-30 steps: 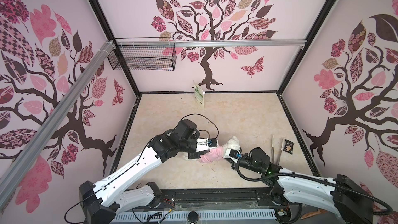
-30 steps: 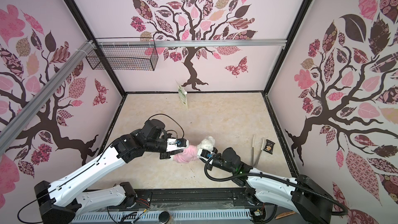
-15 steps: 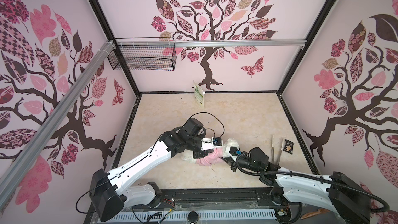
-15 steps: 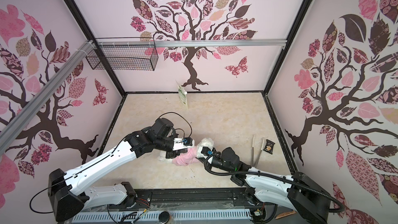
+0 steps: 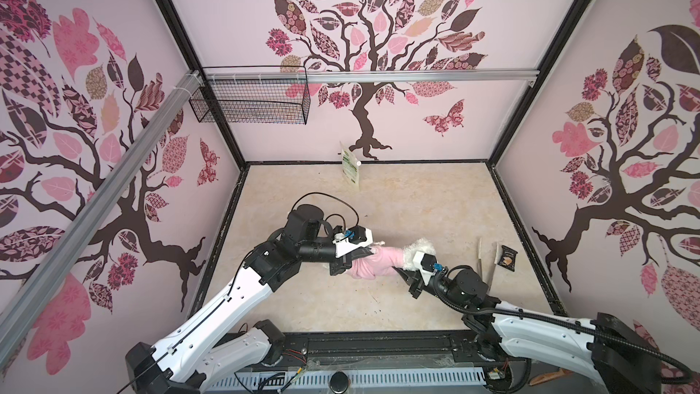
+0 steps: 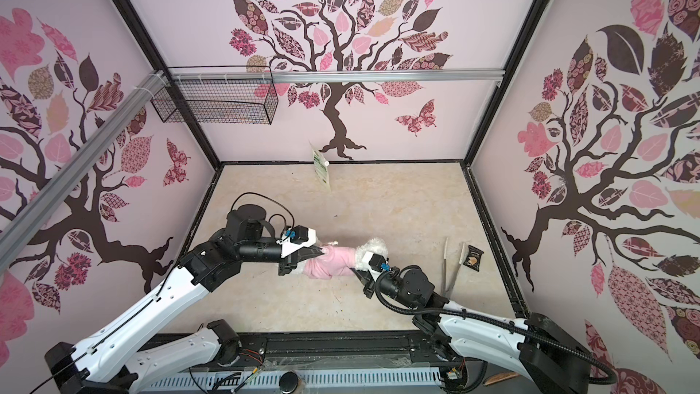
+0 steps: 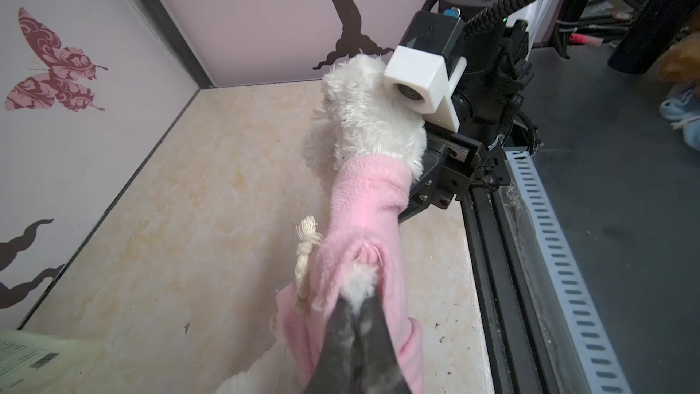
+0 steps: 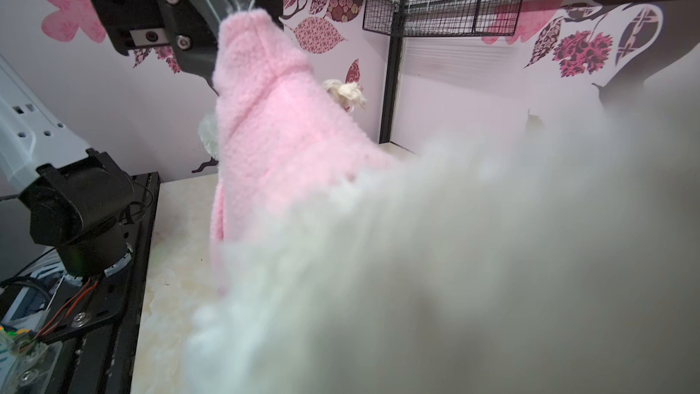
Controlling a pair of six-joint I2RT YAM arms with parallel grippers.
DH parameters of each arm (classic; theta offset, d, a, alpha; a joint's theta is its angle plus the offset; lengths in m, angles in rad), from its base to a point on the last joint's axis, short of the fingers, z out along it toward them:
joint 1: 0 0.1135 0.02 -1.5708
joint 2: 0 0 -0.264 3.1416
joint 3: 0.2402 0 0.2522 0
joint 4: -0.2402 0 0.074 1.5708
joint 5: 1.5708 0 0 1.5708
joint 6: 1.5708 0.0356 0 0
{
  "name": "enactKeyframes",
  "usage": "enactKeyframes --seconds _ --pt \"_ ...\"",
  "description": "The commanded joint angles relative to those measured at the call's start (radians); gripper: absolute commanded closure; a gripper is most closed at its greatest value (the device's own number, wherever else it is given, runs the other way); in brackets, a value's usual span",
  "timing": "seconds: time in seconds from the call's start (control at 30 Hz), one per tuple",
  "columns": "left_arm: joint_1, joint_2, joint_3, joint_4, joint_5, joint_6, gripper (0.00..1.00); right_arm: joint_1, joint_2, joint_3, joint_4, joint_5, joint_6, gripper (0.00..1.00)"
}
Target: Dress the teddy bear
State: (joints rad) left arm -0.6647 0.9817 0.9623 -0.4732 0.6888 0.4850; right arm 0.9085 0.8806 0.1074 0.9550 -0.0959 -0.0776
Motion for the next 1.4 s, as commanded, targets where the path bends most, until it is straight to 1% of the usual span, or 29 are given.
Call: enactKeyframes --seconds 0.0,0.1,0.2,0.27,0.3,0.33,0.37,0.43,0.5,0.57,0.63,0.73,0.8,1.0,1.17,1.37 --pt "0.052 -0.046 -0.049 0.157 0.119 -0.16 1.0 -0.013 -0.027 -0.038 0.017 0.122 0.066 0.88" --pt "0.133 -0.059 -0.096 0.284 0.186 -0.321 1.0 -0.019 -0.057 -0.061 0.023 0.132 0.078 0.89" --pt "0.18 -0.077 -0.166 0.472 0.221 -0.508 1.0 -0.022 -0.062 -0.061 0.01 0.116 0.063 0.89" --pt "0.183 -0.082 -0.194 0.536 0.219 -0.574 1.0 -0.022 -0.058 -0.055 0.008 0.091 0.05 0.9" --pt "0.182 -0.08 -0.195 0.531 0.222 -0.575 1.0 -0.022 -0.054 -0.05 0.006 0.072 0.04 0.9" --pt "0.181 -0.075 -0.186 0.483 0.231 -0.525 1.0 -0.021 -0.048 -0.039 -0.005 0.045 0.025 0.9" --pt "0.171 -0.073 -0.17 0.408 0.221 -0.45 1.0 -0.021 -0.042 -0.024 -0.027 0.011 0.008 0.9" --pt "0.142 -0.072 -0.136 0.227 0.148 -0.278 1.0 -0.022 -0.028 0.004 -0.06 -0.037 -0.017 0.9" --pt "0.093 -0.069 -0.101 0.083 0.038 -0.139 0.9 -0.021 -0.015 0.022 -0.083 -0.061 -0.042 0.9" --pt "0.06 -0.067 -0.07 0.001 -0.032 -0.063 0.78 -0.021 -0.003 0.037 -0.104 -0.073 -0.061 0.9" --pt "0.054 -0.067 -0.05 -0.016 -0.045 -0.052 0.71 -0.021 0.01 0.045 -0.111 -0.087 -0.074 0.9" --pt "0.044 -0.064 -0.034 -0.003 -0.053 -0.051 0.68 -0.02 0.032 0.051 -0.116 -0.114 -0.082 0.9" --pt "0.036 -0.049 -0.018 -0.015 -0.061 -0.04 0.68 -0.02 0.044 0.053 -0.113 -0.119 -0.082 0.9" --pt "0.019 0.02 0.056 -0.126 -0.046 0.021 0.66 -0.02 0.06 0.057 -0.11 -0.125 -0.086 0.9" --pt "0.014 0.053 0.071 -0.172 -0.056 0.048 0.66 -0.019 0.069 0.062 -0.111 -0.124 -0.09 0.9" --pt "0.004 0.069 0.064 -0.222 -0.069 0.08 0.69 -0.019 0.07 0.065 -0.11 -0.119 -0.092 0.9"
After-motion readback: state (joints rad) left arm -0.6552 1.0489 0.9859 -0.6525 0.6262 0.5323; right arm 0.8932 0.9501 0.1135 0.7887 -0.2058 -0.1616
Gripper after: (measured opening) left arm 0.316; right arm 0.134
